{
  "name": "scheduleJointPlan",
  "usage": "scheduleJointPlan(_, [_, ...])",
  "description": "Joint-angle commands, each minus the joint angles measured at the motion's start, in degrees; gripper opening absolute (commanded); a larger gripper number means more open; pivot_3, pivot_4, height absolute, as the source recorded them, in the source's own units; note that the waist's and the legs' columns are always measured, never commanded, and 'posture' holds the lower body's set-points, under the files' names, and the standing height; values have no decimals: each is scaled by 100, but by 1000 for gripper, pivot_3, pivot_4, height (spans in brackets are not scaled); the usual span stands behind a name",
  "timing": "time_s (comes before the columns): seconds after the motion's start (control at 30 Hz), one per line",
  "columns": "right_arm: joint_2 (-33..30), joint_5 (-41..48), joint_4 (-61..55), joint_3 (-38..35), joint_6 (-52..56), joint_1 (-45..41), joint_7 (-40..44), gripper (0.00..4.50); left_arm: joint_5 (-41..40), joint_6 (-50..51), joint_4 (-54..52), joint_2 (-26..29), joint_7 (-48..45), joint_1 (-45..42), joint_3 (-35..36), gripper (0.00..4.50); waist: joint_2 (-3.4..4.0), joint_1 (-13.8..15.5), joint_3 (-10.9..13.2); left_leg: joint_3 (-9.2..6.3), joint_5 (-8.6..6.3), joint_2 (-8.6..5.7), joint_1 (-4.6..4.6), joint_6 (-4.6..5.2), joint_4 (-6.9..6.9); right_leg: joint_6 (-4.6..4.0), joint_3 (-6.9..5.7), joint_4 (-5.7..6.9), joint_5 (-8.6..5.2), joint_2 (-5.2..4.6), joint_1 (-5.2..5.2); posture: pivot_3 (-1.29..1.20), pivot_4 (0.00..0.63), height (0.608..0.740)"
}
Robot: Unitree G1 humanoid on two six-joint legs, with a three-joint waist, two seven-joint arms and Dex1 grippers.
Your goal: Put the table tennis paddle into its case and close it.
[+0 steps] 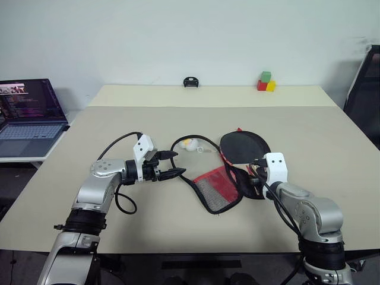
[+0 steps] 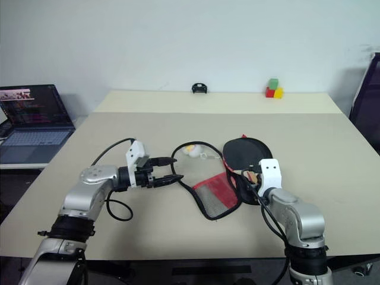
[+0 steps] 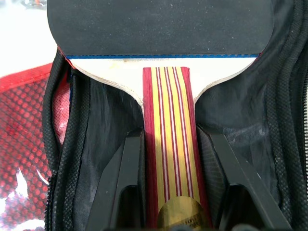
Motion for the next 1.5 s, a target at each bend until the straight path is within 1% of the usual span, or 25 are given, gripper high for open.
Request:
scheduleJointPlan(0.03, [37, -138, -344, 46, -87, 101, -111, 1176, -80, -33, -205, 43, -19, -37, 132, 3663, 0, 0, 0, 0, 0, 0, 0, 0, 0, 0, 0, 0, 0, 0, 0, 0, 150, 740])
scheduleJointPlan(0.27, [123, -374, -246, 57, -361, 99, -240, 1176, -90, -16, -226, 52, -26, -22, 137, 3663, 0, -1, 0, -1, 0, 0, 0, 0, 0, 0, -1, 0, 0, 0, 0, 0, 150, 740])
scheduleJointPlan(0.63, [34, -586, -201, 227, -593, 143, -135, 1176, -86, -6, -249, 61, 3, 4, 151, 3663, 0, -8, 0, -1, 0, 0, 0, 0, -1, 0, -1, 0, 0, 0, -1, 0, 150, 740])
scheduleJointPlan(0.8, [126, -657, -81, 250, -633, 119, -170, 1176, -89, 2, -249, 59, 12, -2, 152, 3663, 0, -9, 0, -1, 0, 0, 1, 0, -1, 0, -1, 1, 0, 0, -1, 0, 150, 740])
scheduleJointPlan(0.87, [178, -671, -72, 226, -649, 108, -186, 1890, -87, -1, -251, 61, 13, 0, 152, 3663, 0, -9, 0, -1, 0, 0, 1, 0, -1, 0, -1, 1, 0, 0, -1, 0, 150, 740])
scheduleJointPlan(0.93, [206, -685, -127, 242, -625, 109, -178, 2372, -83, -2, -256, 64, 18, 6, 153, 3663, 0, -9, 0, -1, 0, 0, 1, 0, -1, 0, 0, 1, 0, 0, -1, 0, 150, 740])
scheduleJointPlan(0.97, [219, -694, -157, 250, -612, 113, -171, 2782, -83, 0, -261, 65, 21, 10, 154, 3663, 0, -9, 0, -1, 0, 0, 1, 0, -1, 0, -1, 1, 0, 0, -1, 0, 150, 740])
scheduleJointPlan(1.0, [231, -688, -215, 254, -627, 121, -149, 3064, -83, 1, -265, 66, 25, 15, 156, 3663, 0, -9, 0, -1, 0, 0, 1, 0, -1, 0, -1, 1, 0, 0, -1, 0, 150, 740])
scheduleJointPlan(1.13, [291, -502, -566, 191, -632, 183, 45, 4441, -84, 6, -293, 65, 45, 46, 162, 3663, 0, -8, 0, -1, 0, 0, 1, 0, -1, 0, 0, 0, 0, 0, -1, 0, 150, 740])
scheduleJointPlan(1.3, [173, -250, -934, 53, -717, 233, 414, 4481, -94, 13, -308, 59, 66, 80, 175, 3663, 0, -8, 0, -2, 0, 0, 1, 0, -1, 0, -1, 0, 0, 1, 0, 0, 150, 740])
scheduleJointPlan(1.5, [-143, -124, -869, -258, -1090, 199, 726, 4481, -39, -62, -155, -15, 106, 34, 132, 3663, 0, -7, 0, -2, 0, 0, 1, 0, -1, 0, -2, -1, 0, 1, 0, 0, 150, 740])
